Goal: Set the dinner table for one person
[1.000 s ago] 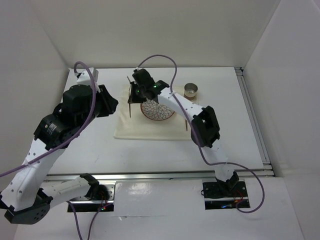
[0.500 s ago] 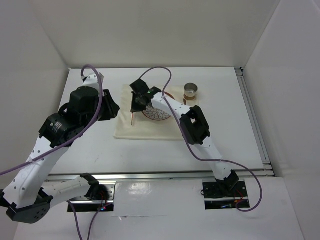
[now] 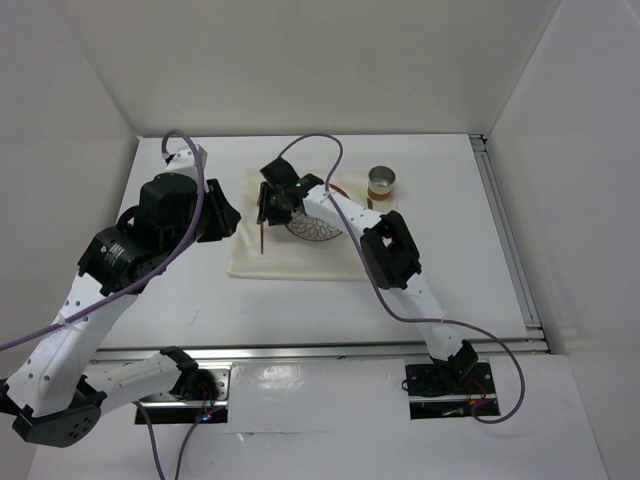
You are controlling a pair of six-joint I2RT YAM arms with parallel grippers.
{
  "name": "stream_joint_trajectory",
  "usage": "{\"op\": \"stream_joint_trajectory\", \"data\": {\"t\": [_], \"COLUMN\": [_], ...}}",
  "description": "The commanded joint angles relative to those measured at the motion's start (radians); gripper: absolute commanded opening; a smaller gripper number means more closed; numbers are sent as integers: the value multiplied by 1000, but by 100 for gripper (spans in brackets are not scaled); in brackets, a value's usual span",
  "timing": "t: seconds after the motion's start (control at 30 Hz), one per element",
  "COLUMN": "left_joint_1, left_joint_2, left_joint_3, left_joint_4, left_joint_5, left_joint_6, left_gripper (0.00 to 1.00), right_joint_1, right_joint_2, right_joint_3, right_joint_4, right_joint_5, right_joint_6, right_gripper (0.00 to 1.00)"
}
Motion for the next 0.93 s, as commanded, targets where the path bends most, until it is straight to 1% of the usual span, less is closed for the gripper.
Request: {"op": "stream_joint_trajectory", "data": {"t": [0.0, 0.07, 0.1, 0.17, 0.2, 0.27, 0.3, 0.33, 0.37, 0.4, 0.43, 0.47, 0.5, 0.53, 0.57, 0.63, 0.67, 0.73, 0.77, 0.9], "left_joint_1": [3, 3, 3, 3, 12, 13, 13, 13, 13, 13, 13, 13, 13, 22, 22, 22, 22, 22, 22, 22], "left_joint_2": [-14, -5, -5, 6, 18, 29, 39, 39, 48, 49, 58, 73, 85, 101, 155, 250, 251, 300, 300, 291], "left_joint_3": [13, 22, 31, 31, 40, 41, 41, 41, 31, 21, -5, -22, -44, -88, -88, -59, -59, -33, -33, -33], "left_joint_4": [14, 14, 3, 3, 3, 3, 3, 3, 18, 29, 41, 58, 109, 130, 131, 68, 54, 45, 45, 92], "left_joint_5": [-7, -44, -44, -58, -67, -67, -67, -67, -58, -58, -41, -27, -9, 40, 63, 92, 109, 109, 120, 142], "left_joint_6": [-5, 5, 14, 25, 25, 37, 37, 37, 37, 37, 37, 37, 37, 37, 37, 16, 16, -4, -4, -4], "left_gripper": [41, 43, 43, 44, 44, 44, 44, 44, 44, 45, 45, 47, 56, 56, 56, 56, 56, 56, 56, 56], "right_joint_1": [4, 13, 13, 13, 22, 23, 23, 23, 7, -9, -64, -100, -143, -217, -250, -302, -303, -303, -303, -312], "right_joint_2": [-173, -231, -304, -389, -480, -581, -633, -736, -788, -835, -925, -964, -1001, -1030, -1078, -1145, -1168, -1222, -1280, -1411], "right_joint_3": [-22, -54, -107, -176, -259, -353, -405, -509, -558, -606, -703, -754, -802, -883, -920, -1024, -1054, -1121, -1137, -1197], "right_joint_4": [79, 79, 70, 47, 8, -52, -84, -174, -228, -287, -404, -446, -479, -538, -563, -608, -620, -620, -603, -478], "right_joint_5": [-43, -43, -10, 59, 160, 298, 443, 516, 573, 619, 674, 675, 675, 643, 632, 611, 610, 594, 583, 557], "right_joint_6": [-42, -76, -88, -108, -120, -111, -78, -41, -3, 89, 145, 186, 215, 226, 236, 254, 271, 321, 322, 231], "right_gripper": [46, 47, 50, 64, 72, 85, 97, 100, 100, 100, 100, 100, 100, 100, 100, 100, 100, 100, 100, 100]}}
